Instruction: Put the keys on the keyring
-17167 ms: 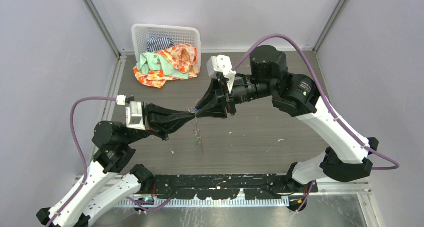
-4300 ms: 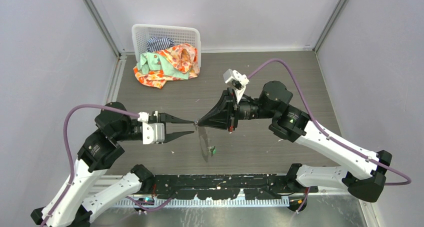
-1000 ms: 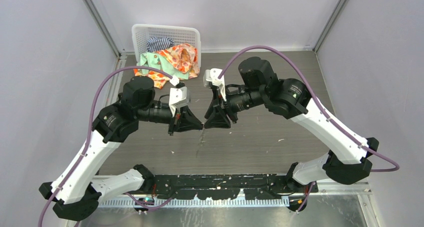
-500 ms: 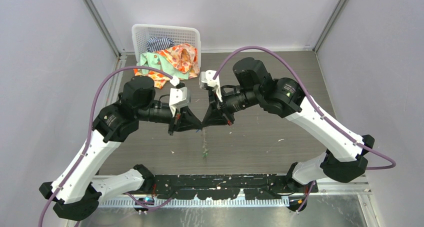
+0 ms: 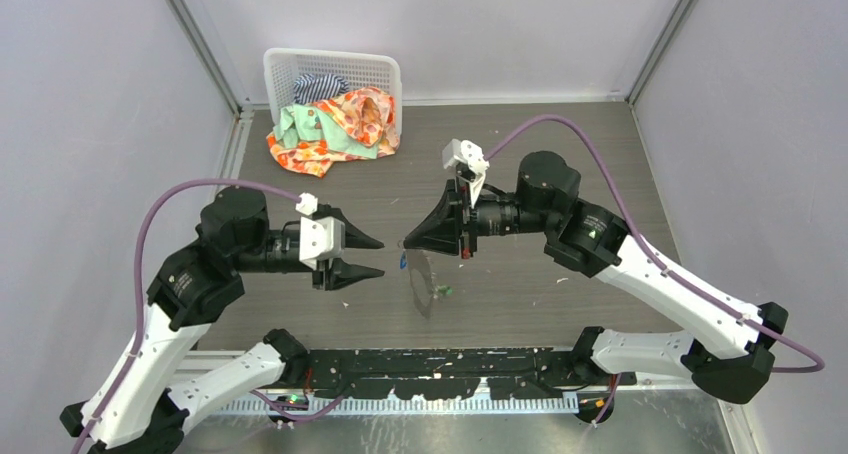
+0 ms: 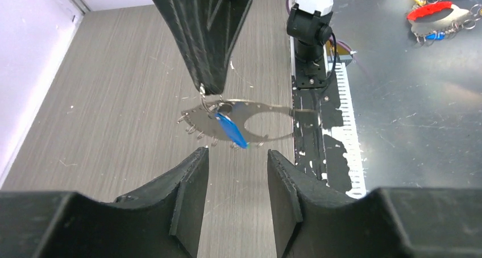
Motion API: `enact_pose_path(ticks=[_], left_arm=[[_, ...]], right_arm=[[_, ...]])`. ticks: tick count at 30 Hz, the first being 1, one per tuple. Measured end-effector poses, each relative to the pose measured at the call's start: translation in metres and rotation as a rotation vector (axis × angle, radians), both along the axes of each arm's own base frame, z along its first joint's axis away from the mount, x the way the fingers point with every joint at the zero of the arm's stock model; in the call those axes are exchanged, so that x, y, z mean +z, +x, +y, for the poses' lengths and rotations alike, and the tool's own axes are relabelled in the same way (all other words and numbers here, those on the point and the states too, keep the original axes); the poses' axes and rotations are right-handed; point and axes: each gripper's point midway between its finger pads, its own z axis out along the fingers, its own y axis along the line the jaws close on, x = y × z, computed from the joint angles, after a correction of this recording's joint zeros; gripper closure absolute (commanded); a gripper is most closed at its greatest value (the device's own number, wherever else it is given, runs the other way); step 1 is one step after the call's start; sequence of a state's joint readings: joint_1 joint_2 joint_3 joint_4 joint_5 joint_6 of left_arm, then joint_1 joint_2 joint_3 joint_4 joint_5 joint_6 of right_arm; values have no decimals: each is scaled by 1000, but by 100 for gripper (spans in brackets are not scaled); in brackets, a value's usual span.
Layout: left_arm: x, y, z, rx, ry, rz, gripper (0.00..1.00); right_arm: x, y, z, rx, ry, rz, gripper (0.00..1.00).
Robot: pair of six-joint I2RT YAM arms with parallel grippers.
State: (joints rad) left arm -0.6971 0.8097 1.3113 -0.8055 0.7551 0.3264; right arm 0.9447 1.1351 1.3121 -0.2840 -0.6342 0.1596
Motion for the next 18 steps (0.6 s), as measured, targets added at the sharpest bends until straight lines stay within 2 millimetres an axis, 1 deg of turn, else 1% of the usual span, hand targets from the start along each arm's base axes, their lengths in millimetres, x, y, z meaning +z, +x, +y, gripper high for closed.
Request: enact_pose_path(ticks=[3, 7, 9, 14, 15, 18], left_arm=[[-4, -1, 1, -6, -6, -27, 53], [-18, 9, -5, 11, -2, -12, 54], [-20, 11, -8, 17, -7, 2, 58], [-17, 14, -14, 18, -30, 45, 82], [-16, 14, -15, 14, -37, 49, 85], [-13, 12, -17, 5, -57, 62, 86]], right_arm=[[10, 0, 3, -3, 82, 7, 99], [14, 0, 8, -2, 148, 29, 99], [15, 1, 9, -3, 172, 39, 99], [14, 2, 11, -8, 219, 54, 99], [14, 2, 11, -12, 231, 52, 99], [15, 3, 9, -25, 268, 51, 99]])
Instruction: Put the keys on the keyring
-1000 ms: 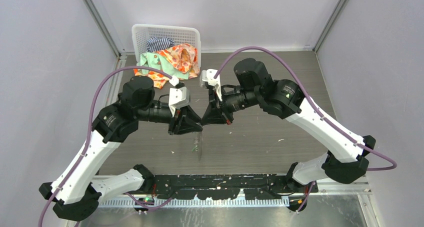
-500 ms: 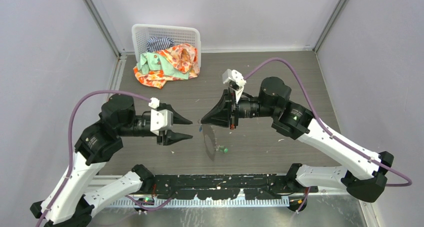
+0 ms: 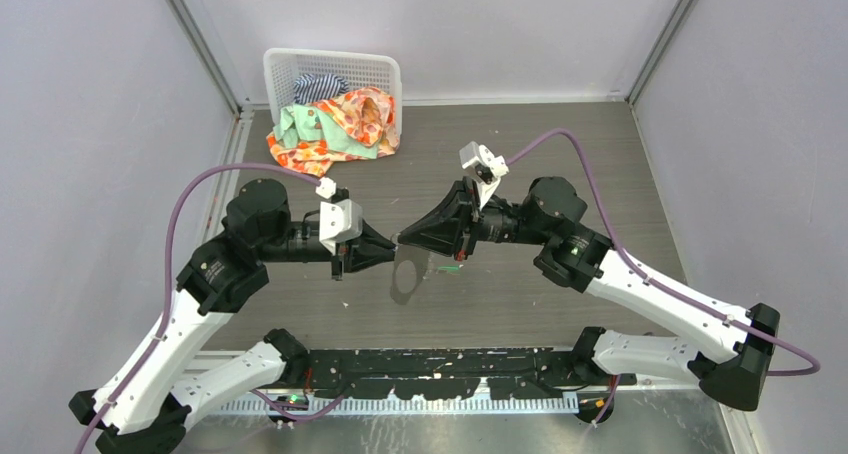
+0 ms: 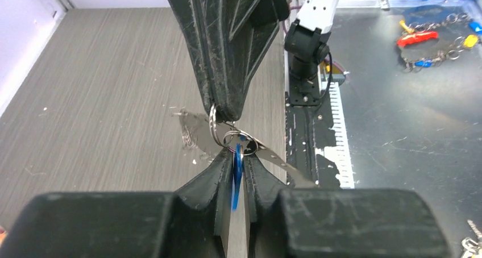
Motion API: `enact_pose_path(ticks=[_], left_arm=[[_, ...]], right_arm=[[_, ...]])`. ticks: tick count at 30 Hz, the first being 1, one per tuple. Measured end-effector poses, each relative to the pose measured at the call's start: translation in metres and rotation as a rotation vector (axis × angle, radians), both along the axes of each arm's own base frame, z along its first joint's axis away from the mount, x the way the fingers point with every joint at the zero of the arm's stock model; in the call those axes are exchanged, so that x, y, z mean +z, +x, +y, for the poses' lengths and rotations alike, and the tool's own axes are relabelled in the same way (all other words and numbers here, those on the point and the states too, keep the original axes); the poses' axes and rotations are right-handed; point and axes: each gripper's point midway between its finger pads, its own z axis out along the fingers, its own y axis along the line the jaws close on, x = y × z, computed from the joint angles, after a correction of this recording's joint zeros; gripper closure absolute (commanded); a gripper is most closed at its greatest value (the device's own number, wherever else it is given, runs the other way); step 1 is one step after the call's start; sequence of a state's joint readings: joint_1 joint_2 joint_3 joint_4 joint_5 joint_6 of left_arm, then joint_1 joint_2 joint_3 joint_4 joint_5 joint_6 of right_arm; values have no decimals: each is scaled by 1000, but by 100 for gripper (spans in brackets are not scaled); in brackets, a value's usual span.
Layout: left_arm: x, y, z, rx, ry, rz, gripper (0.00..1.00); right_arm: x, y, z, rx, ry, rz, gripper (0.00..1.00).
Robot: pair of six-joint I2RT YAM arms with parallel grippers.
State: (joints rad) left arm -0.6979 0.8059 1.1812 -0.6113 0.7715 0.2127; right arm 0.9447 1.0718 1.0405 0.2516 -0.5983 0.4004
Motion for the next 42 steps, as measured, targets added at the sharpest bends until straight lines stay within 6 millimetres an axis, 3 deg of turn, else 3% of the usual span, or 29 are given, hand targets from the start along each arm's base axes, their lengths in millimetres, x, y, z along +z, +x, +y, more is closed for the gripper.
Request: enact_pose_path(ticks=[9, 12, 15, 19, 22, 23, 28, 36, 39, 42], left_arm=[[14, -4, -7, -25, -59, 42, 83], [15, -4, -7, -23, -62, 47, 72], [14, -3, -7, -17, -56, 38, 54], [9, 1, -2, 13, -35, 14, 41], [7, 2, 3, 42, -24, -3, 15], [7, 2, 4, 48, -21, -3, 10], [5, 4, 9, 88, -20, 1, 1], [-18, 19, 0, 143, 13, 125, 2], [-29, 28, -7, 151, 40, 161, 14], [-45, 41, -10, 191, 82, 183, 39]], right_arm=[[1, 5, -5, -49, 85, 1, 99], [2, 8, -5, -62, 93, 5, 99], [2, 9, -7, -76, 90, 3, 99], [2, 9, -15, -103, 77, -17, 99], [2, 12, -18, -133, 57, -34, 99], [2, 15, -18, -151, 45, -34, 99], [0, 43, -21, -296, -24, -39, 99], [-10, 72, -22, -442, -89, -36, 99], [-14, 76, -22, -463, -101, -29, 99], [-14, 78, -23, -475, -100, -28, 99]])
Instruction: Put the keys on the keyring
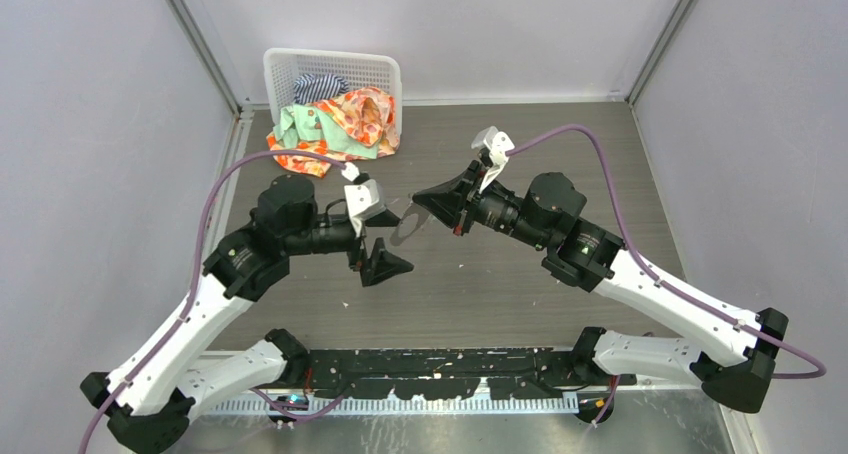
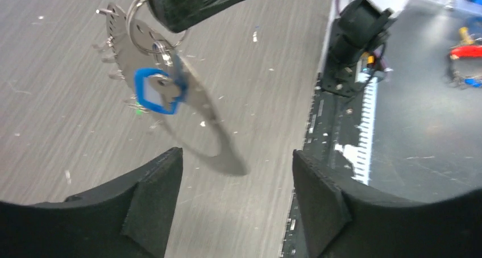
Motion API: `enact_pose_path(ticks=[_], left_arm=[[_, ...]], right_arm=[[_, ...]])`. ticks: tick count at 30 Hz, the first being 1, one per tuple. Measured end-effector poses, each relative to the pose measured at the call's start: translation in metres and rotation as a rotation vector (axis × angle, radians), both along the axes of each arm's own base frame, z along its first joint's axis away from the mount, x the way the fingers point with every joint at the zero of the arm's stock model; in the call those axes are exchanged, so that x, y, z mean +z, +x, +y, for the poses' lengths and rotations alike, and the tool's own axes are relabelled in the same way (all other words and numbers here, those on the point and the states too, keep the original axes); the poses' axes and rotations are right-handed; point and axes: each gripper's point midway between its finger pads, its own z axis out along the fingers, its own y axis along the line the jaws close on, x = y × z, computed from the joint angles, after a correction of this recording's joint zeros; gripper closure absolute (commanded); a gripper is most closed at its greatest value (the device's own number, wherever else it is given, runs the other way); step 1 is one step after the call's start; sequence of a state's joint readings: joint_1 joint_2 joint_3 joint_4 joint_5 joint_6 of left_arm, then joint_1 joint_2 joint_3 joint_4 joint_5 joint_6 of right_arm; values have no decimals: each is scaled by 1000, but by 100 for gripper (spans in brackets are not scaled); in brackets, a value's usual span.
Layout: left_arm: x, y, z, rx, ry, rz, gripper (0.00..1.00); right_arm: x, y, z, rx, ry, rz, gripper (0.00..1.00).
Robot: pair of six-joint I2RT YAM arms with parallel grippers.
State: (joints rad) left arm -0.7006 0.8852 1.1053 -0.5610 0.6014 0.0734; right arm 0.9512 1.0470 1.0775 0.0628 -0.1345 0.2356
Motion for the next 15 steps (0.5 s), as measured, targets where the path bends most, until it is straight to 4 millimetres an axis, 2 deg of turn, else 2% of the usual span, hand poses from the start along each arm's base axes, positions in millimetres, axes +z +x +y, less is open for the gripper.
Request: enact_pose_path(ticks=[2, 8, 13, 15], left_arm=[[-8, 9, -1, 27, 25, -5, 50], [-13, 31, -2, 108, 39, -24, 59], [-8, 37, -4, 143, 16, -15, 94], [-7, 37, -4, 146, 14, -18, 99]], right_arm=[[0, 0, 0, -5, 0, 1, 99], [1, 1, -2, -17, 2, 2, 99], [5, -2, -4, -20, 11, -2, 99], [7, -4, -6, -21, 16, -4, 89]])
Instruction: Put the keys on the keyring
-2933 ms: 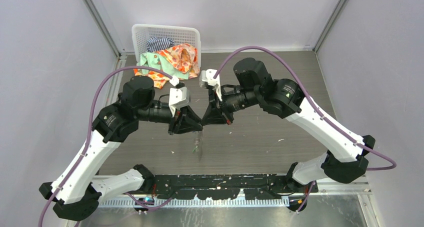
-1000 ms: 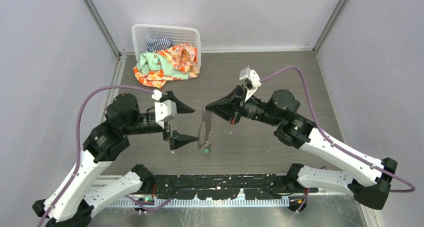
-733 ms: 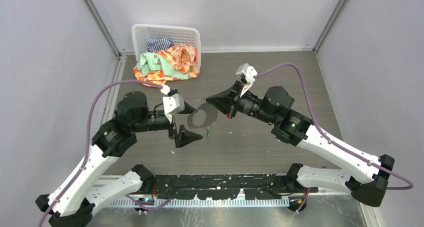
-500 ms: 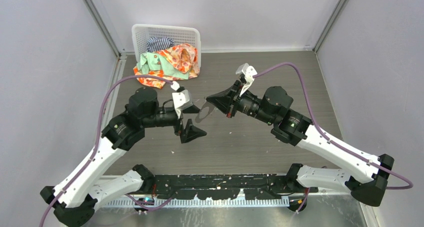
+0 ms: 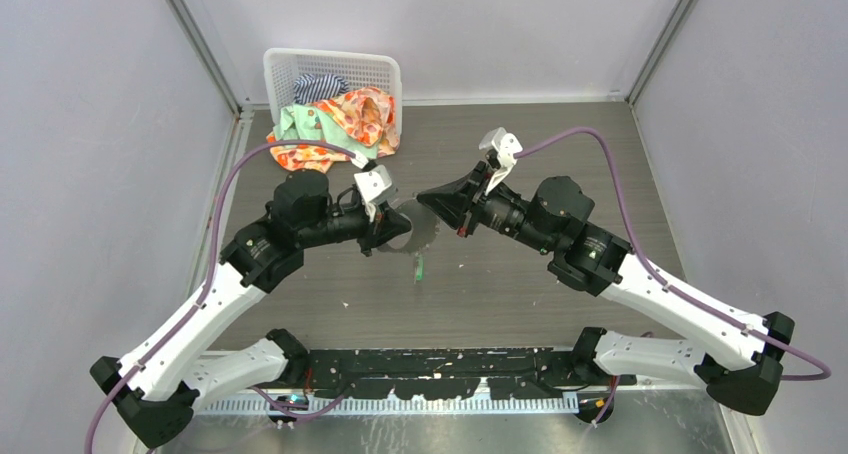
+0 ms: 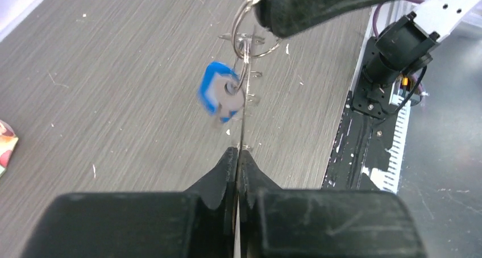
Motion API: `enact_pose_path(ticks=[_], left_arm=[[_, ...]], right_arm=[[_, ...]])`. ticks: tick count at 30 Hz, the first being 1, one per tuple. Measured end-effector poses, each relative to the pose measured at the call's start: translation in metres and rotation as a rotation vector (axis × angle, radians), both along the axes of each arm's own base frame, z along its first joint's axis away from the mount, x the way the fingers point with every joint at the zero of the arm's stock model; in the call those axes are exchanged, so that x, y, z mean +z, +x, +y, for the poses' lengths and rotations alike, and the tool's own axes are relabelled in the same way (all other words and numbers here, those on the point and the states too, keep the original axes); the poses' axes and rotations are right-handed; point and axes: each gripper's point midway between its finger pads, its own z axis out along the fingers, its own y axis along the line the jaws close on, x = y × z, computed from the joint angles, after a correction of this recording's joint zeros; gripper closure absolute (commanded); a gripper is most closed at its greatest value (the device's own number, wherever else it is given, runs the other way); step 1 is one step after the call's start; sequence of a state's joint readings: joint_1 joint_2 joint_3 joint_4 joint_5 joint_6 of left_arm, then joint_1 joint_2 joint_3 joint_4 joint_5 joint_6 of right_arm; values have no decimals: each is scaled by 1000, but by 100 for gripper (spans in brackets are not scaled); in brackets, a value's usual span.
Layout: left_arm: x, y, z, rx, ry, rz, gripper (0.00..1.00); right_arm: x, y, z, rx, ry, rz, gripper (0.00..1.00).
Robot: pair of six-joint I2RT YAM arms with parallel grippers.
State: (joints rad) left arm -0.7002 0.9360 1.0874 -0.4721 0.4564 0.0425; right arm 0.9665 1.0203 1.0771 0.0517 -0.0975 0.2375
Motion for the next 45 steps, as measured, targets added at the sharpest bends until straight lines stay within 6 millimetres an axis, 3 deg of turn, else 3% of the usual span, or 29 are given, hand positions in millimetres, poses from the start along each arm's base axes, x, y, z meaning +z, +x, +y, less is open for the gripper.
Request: enact_pose_path(ticks=[4, 5, 7, 18, 24, 27, 29, 32, 33, 36, 37, 41, 45], left_arm=[[2, -3, 1, -12, 2, -18, 100], [2, -5, 3, -16, 2, -17, 100], [4, -10, 4, -31, -6, -18, 100], [24, -45, -6, -196, -110, 70, 100], [37, -47, -10, -203, -148, 114, 100], [47, -48, -10, -204, -176, 120, 100], [51, -49, -11, -208, -190, 126, 100], [54, -49, -11, -214, -199, 127, 98], [54, -50, -11, -216, -200, 128, 87], [56, -50, -11, -215, -203, 133, 17], [54, -46, -11, -197, -199, 133, 3], [48, -32, -10, -139, -160, 133, 0], [41, -16, -4, -63, -83, 117, 0]], right_arm=[[1, -2, -5, -7, 0, 9, 54], [1, -3, -7, -9, 0, 10, 41], [-1, -6, -12, -10, -17, 14, 3], [-12, -33, -46, 132, -83, 90, 0], [-32, -61, -34, 312, -58, 163, 11], [-46, -61, -24, 356, -58, 217, 23], [-54, -59, -19, 368, -52, 247, 42], [-57, -58, -14, 384, -34, 269, 82], [-56, -58, -12, 389, -25, 270, 96], [-53, -60, -10, 412, 0, 274, 99], [-50, -60, -10, 412, 13, 278, 99], [-50, -56, -11, 383, 29, 310, 99], [-65, -41, -18, 299, -1, 373, 99]])
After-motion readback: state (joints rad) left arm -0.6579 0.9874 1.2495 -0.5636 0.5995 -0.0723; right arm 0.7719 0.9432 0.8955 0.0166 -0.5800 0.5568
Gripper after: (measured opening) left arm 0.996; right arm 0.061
